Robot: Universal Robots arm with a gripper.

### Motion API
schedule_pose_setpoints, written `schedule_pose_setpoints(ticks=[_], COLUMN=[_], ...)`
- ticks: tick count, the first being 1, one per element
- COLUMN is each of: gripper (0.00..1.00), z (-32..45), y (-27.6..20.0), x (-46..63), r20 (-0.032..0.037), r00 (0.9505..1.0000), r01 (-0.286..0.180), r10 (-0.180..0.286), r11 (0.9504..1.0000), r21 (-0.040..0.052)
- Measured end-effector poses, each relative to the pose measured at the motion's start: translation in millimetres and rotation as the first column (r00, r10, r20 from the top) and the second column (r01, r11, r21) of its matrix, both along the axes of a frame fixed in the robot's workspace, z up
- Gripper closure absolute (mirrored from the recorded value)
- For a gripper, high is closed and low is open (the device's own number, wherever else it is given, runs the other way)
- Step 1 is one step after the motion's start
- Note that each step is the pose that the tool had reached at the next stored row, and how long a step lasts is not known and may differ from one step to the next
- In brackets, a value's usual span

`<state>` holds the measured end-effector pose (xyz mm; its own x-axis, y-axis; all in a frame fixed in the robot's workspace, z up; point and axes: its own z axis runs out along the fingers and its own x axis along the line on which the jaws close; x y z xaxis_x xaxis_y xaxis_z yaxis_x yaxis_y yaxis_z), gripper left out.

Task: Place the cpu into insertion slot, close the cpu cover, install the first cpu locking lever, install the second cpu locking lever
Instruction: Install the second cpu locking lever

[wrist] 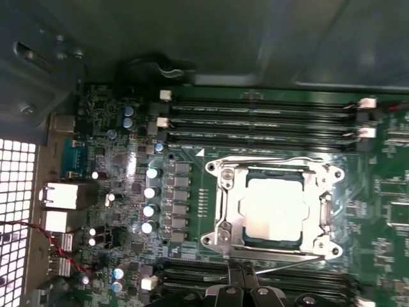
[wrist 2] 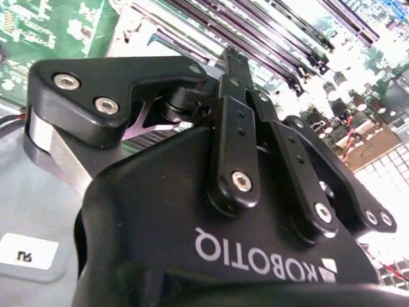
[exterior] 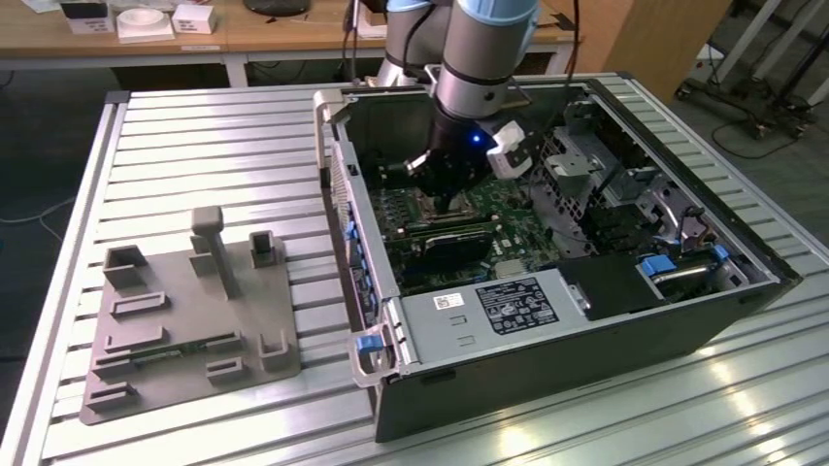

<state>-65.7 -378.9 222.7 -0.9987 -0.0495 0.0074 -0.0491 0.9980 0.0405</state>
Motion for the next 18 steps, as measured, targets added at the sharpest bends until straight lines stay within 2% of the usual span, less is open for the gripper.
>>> schedule_pose_setpoints(ticks=[4, 10, 18], gripper=[0.9, 0.9, 0.9], z=[-3.9, -6.8, -6.9], y=[0.0, 0.0, 0.0], x=[-2.6, -4.2, -4.2], r20=[-0.0055, -0.0062, -0.0062], r00=[1.0, 1.0, 1.0], r01=[0.0, 0.0, 0.0], r10=[0.0, 0.0, 0.0], r11=[1.0, 1.0, 1.0], r21=[-0.0001, -0.0001, 0.0])
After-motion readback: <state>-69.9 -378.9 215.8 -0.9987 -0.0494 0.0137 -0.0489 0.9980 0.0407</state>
